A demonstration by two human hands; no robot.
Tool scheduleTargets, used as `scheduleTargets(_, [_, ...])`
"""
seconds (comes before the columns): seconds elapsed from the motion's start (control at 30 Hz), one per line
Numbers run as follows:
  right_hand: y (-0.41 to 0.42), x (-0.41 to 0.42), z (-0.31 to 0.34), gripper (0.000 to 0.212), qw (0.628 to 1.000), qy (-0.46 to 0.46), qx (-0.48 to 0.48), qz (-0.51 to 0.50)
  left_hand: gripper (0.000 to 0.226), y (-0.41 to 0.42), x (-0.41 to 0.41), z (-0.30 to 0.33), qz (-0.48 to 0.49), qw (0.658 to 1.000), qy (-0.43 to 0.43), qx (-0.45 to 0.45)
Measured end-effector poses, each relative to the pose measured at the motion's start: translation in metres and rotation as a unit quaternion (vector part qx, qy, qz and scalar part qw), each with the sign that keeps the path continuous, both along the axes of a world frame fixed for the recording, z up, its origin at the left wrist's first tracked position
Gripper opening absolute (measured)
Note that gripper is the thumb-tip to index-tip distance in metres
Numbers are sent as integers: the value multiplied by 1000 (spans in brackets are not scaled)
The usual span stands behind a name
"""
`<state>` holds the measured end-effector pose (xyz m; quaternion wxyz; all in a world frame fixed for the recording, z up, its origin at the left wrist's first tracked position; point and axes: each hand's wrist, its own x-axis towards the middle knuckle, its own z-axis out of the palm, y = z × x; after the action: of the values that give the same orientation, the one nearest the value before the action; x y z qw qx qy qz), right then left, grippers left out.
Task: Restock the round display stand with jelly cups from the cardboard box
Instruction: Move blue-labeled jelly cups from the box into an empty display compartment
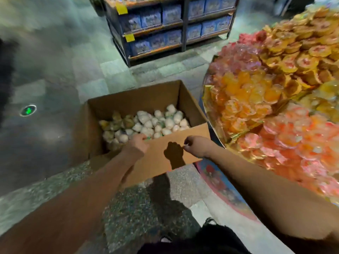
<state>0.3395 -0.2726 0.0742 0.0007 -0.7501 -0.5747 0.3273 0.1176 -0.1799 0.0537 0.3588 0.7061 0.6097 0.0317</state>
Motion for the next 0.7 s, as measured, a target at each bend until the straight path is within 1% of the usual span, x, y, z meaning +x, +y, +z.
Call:
scheduleTargets(0.07, [28, -22, -4, 39, 1000, -3, -2, 30, 32, 18, -30, 2, 14, 1000, 19, -12])
scheduleTargets(0.17, [70, -46, -15, 37, 998, -6, 0, 68, 10, 49, -64, 2, 24, 998, 64, -7])
scheduleTargets(0.2, [85, -52, -20, 36, 997, -7, -4, 78, 9, 61, -73, 0, 28, 997, 78, -10])
scheduleTargets(0.27, [118, -59, -34, 34, 995, -10, -18, 96, 10, 84, -87, -7, 28, 994, 102, -27])
scheduleTargets(0.37, [169, -68, -61, 33, 993, -11, -35, 116, 20, 122, -105, -28, 15, 986, 150, -64])
scheduleTargets(0.47, [219, -80, -91, 30, 985, -29, -77, 154, 24, 156, -118, -53, 9, 977, 186, -102])
scheduleTargets(0.6, [269, -100, -145, 27, 970, -33, -149, 191, 18, 192, -127, -91, 14, 964, 201, -172])
scheduleTargets(0.7, [289, -117, -176, 19, 956, -26, -190, 223, 28, 208, -126, -124, 36, 953, 204, -222])
